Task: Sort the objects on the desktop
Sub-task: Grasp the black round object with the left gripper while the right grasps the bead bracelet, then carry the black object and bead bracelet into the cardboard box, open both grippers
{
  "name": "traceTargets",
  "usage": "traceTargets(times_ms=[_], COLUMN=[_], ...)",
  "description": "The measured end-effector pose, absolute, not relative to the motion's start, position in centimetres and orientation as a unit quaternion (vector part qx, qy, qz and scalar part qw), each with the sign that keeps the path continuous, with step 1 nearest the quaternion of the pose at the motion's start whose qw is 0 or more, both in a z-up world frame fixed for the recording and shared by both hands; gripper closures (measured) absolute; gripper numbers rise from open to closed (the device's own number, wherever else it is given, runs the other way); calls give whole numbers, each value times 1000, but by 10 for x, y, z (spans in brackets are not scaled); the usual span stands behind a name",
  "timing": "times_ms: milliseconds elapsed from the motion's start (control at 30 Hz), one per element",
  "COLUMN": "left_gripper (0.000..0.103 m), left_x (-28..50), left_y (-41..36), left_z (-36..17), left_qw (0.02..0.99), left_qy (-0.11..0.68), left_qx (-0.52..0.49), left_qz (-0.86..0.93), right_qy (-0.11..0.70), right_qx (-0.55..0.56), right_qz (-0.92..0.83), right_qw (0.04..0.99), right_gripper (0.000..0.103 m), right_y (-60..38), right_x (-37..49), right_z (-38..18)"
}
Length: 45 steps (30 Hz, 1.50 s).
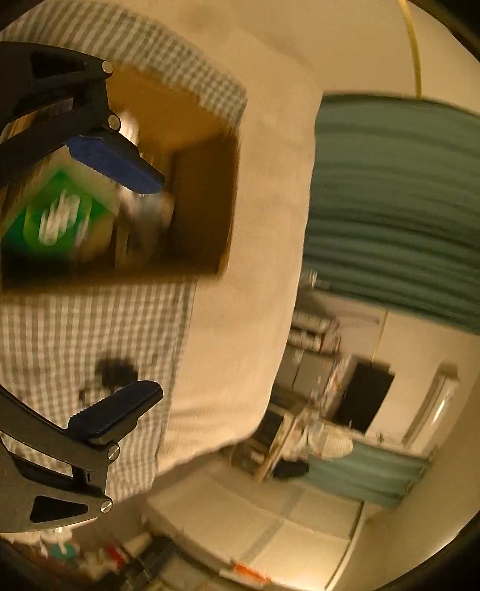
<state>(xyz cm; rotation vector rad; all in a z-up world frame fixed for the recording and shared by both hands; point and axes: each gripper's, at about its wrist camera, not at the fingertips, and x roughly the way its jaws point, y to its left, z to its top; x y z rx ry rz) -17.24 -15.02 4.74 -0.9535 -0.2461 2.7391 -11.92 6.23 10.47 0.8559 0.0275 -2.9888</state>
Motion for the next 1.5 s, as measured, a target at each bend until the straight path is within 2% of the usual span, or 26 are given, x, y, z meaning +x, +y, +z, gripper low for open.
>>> traceTargets(times_ms=[133, 300, 367, 433, 567, 667, 767, 800, 833, 867, 933, 1200, 1333, 1500], left_gripper=[0, 0, 0, 0, 0, 0, 6, 23, 50, 57, 57, 58, 57, 57], left_x=[-173, -198, -211, -223, -247, -263, -270, -271, -270, -268, -263, -202, -172, -150], left_y=[-78, -17, -2, 9, 20, 31, 38, 41, 43, 47, 50, 13, -14, -83], left_z=[15, -61, -90, -113, -149, -167, -173, -174, -173, -171, -167, -115, -69, 18], left_qw=[136, 143, 139, 136, 135, 135, 133, 138, 145, 150, 156, 174, 174, 164], left_qy=[-67, -71, -61, -49, -28, -10, 2, 7, 16, 30, 49, 19, 8, -25], left_qx=[-355, -419, -433, -441, -446, -446, -437, -435, -433, -431, -434, -430, -405, -354], left_qz=[922, 894, 888, 886, 884, 885, 890, 890, 890, 889, 886, 886, 897, 920], right_qy=[-16, -57, -75, -88, -119, -136, -147, -145, -134, -117, -93, -51, -4, 72], right_qx=[295, 337, 354, 369, 410, 424, 431, 431, 432, 436, 431, 412, 399, 351], right_qz=[-955, -938, -931, -924, -904, -896, -890, -890, -892, -892, -897, -910, -917, -933], right_qw=[-29, -52, -46, -43, -28, -13, 7, 11, 13, 17, 14, -5, -14, -13], right_gripper=[38, 39, 45, 46, 58, 61, 74, 85, 92, 92, 92, 92, 92, 92], right_y=[116, 164, 175, 182, 187, 188, 188, 184, 180, 176, 171, 175, 163, 111], right_x=[-104, -104, -119, -133, -164, -178, -191, -191, -191, -192, -186, -130, -96, -57], right_z=[72, 6, -27, -56, -124, -154, -175, -175, -174, -174, -168, -129, -81, 5])
